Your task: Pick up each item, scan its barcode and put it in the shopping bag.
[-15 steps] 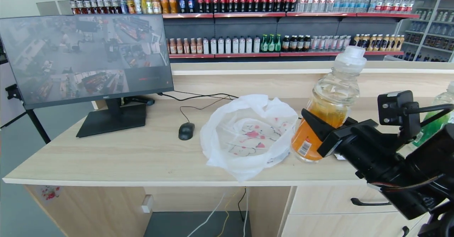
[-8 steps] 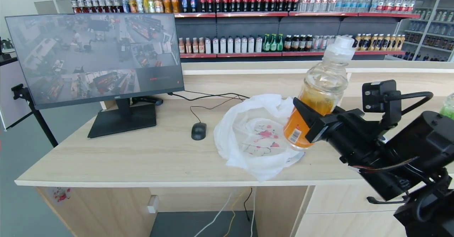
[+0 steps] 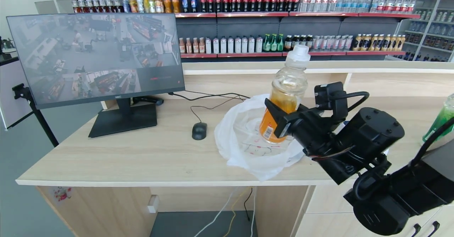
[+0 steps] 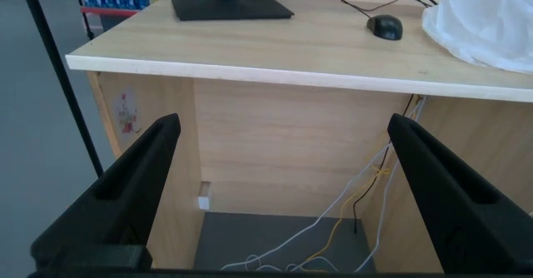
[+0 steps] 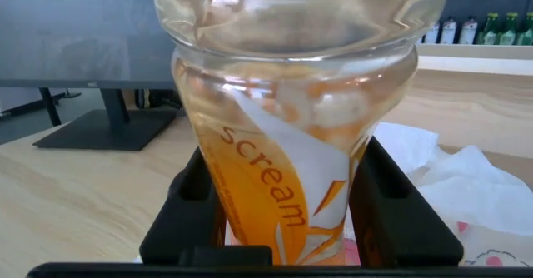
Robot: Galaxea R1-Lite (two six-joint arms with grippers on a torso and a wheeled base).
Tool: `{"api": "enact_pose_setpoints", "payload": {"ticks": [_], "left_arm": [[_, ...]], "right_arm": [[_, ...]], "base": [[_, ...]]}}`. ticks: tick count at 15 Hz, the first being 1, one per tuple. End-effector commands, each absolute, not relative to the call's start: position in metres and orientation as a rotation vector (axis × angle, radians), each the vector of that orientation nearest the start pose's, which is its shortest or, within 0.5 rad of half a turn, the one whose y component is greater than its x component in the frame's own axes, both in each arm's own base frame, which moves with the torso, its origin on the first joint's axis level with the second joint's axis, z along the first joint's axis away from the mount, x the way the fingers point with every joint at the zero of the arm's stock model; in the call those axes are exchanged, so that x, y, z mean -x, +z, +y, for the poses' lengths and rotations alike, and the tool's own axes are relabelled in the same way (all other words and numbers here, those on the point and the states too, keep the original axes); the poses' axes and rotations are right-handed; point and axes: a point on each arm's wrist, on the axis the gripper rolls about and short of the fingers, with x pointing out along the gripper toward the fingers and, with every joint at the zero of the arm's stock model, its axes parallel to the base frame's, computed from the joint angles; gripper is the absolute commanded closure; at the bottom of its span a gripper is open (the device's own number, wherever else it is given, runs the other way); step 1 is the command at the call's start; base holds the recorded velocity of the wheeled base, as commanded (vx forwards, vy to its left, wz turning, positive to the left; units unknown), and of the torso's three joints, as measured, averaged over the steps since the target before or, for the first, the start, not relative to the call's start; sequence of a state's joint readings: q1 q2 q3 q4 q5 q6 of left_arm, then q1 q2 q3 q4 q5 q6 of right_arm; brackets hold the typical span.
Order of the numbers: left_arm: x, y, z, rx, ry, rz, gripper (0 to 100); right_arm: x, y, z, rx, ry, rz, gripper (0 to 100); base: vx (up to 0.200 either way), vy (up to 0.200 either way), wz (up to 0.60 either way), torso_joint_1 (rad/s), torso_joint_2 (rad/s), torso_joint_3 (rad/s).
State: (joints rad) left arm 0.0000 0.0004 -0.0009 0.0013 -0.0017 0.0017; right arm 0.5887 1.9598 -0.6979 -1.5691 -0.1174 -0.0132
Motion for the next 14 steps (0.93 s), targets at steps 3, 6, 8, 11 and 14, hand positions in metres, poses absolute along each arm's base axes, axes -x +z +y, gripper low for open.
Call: {"api": "enact_pose_setpoints", "payload": {"ticks": [3, 6, 8, 11, 14], "left_arm": [[0.023, 0.076, 0.0, -0.002, -0.002, 0.0, 0], [0.023, 0.075, 0.0, -0.002, -0.002, 0.002, 0], [0.023, 0.075, 0.0, -0.002, -0.002, 0.002, 0], [0.023, 0.075, 0.0, -0.002, -0.002, 0.002, 0], [0.023, 0.075, 0.0, -0.002, -0.002, 0.002, 0]], "right_arm": [[-0.315, 0.15, 0.217, -0.107, 0.484, -0.324, 100], [-0.33, 0.143, 0.226, -0.114, 0.48, -0.339, 100], [-0.337, 0.129, 0.23, -0.102, 0.477, -0.301, 100], [-0.342, 0.116, 0.233, -0.092, 0.481, -0.273, 100], [-0.35, 0.109, 0.237, -0.092, 0.477, -0.274, 100]], "base": [[0.0, 0.0, 0.0, 0.0, 0.0, 0.0], [0.0, 0.0, 0.0, 0.0, 0.0, 0.0], [0.0, 0.0, 0.0, 0.0, 0.0, 0.0], [0.0, 0.0, 0.0, 0.0, 0.0, 0.0], [0.0, 0.0, 0.0, 0.0, 0.0, 0.0]]}}
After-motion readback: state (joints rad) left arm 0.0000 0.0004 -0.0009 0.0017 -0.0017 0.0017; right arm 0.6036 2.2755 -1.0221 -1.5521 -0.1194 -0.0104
